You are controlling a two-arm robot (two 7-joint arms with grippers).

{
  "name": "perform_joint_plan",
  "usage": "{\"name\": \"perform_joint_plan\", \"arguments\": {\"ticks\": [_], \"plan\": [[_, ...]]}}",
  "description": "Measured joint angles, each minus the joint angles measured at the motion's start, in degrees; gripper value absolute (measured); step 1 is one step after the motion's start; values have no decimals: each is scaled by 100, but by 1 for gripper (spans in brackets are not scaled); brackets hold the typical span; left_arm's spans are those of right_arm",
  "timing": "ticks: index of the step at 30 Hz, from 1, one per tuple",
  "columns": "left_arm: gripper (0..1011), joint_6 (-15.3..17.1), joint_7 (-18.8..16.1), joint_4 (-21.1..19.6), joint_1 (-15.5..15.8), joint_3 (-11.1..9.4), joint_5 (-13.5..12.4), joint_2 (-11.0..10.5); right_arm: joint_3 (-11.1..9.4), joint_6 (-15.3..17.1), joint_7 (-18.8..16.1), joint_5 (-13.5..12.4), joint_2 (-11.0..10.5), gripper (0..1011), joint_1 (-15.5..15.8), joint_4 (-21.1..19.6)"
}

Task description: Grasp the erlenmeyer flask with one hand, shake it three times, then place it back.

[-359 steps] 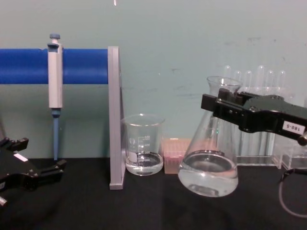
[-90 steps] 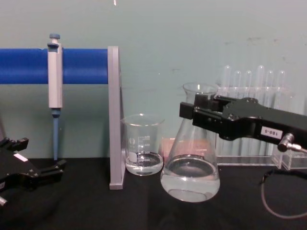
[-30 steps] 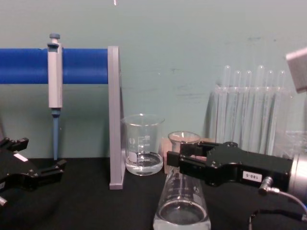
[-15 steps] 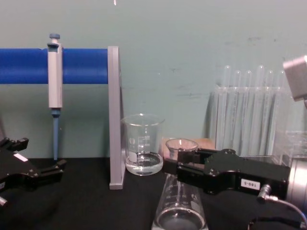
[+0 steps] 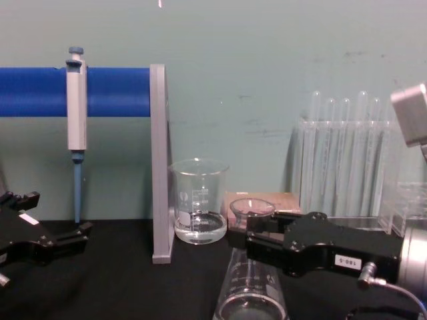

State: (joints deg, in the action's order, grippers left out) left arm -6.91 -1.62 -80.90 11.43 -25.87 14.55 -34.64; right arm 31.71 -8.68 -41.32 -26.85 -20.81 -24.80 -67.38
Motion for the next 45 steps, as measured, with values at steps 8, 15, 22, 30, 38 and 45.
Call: {"name": "perform_joint_plan", "arguments": {"ticks": [8,15,22,30,38,45], "plan": [[1001,0,0,0,0,0,0,0,7,-2,0,4,14,450,-16,40],[1001,0,0,0,0,0,0,0,21,24,2,34,17,449,-36,59],[1001,0,0,0,0,0,0,0,30,44,14,58,12,449,-43,55],[1001,0,0,0,0,0,0,0,27,51,17,58,11,449,-40,54],[1001,0,0,0,0,0,0,0,22,53,17,58,11,449,-37,53],[1001,0,0,0,0,0,0,0,20,56,17,58,11,450,-34,54]]}}
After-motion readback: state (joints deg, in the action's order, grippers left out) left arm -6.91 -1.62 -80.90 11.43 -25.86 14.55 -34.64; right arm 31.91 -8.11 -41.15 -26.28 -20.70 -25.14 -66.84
